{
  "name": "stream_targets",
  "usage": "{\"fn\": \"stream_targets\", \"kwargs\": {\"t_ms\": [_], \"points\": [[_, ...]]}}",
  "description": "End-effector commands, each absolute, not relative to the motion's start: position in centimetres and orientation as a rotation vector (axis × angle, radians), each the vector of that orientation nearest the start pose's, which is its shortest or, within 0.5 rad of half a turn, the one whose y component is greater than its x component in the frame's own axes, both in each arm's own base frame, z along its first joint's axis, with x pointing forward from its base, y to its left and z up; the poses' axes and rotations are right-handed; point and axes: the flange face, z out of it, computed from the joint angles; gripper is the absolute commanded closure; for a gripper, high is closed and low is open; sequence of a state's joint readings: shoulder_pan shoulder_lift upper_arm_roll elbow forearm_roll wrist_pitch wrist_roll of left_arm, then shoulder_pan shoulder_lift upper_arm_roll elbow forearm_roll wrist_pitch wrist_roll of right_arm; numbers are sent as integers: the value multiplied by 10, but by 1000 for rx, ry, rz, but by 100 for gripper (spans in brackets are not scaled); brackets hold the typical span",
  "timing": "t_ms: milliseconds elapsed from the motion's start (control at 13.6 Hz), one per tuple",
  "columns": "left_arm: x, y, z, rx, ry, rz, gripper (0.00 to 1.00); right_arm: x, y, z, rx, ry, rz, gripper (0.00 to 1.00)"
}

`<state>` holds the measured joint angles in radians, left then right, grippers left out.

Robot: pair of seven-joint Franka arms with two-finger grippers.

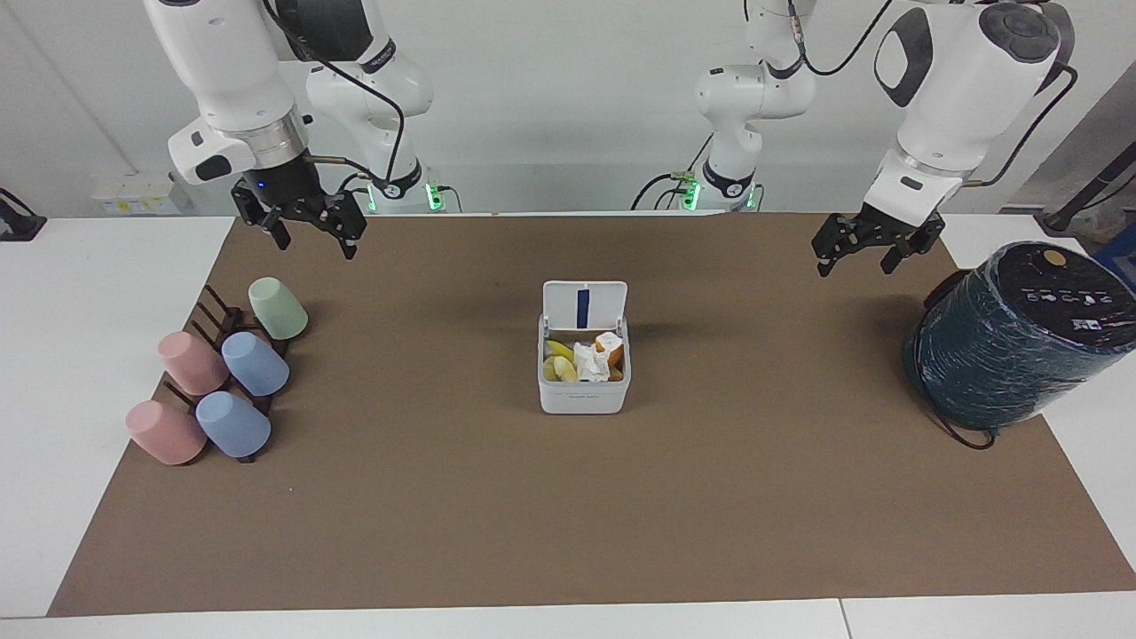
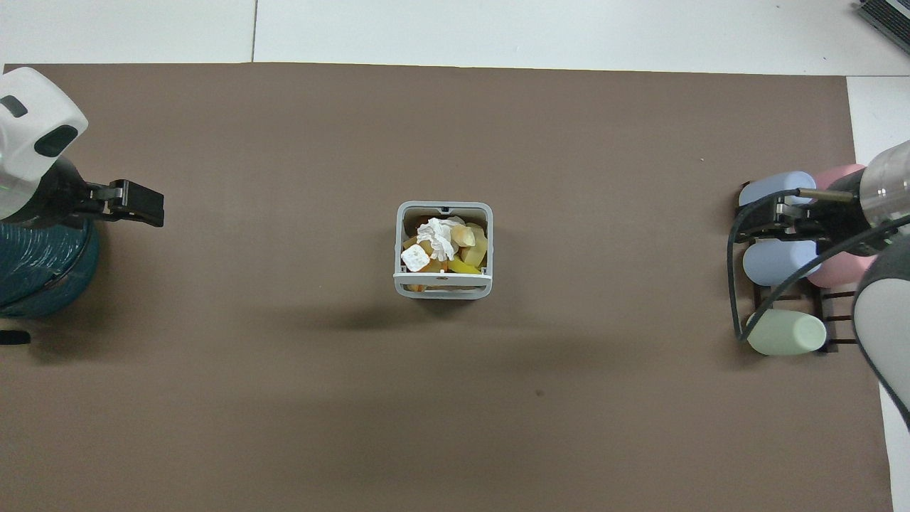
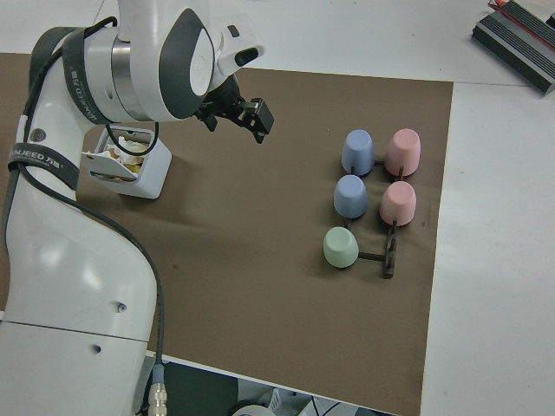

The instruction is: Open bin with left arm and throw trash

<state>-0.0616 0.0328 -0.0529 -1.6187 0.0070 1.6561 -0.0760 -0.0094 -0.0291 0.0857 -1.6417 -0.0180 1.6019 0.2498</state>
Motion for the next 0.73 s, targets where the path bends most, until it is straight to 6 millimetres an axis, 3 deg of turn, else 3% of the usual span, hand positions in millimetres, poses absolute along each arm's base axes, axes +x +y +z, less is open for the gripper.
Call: {"fn": "stream_targets", "kwargs": {"t_ms": [0,660], "points": [[557,-62,592,-3143,62,-17,0,545,36,611,-3147,244,45,0],[557,-63,592,-3143,65,-14,0,540,29,603,-3148,259,89,0]]}}
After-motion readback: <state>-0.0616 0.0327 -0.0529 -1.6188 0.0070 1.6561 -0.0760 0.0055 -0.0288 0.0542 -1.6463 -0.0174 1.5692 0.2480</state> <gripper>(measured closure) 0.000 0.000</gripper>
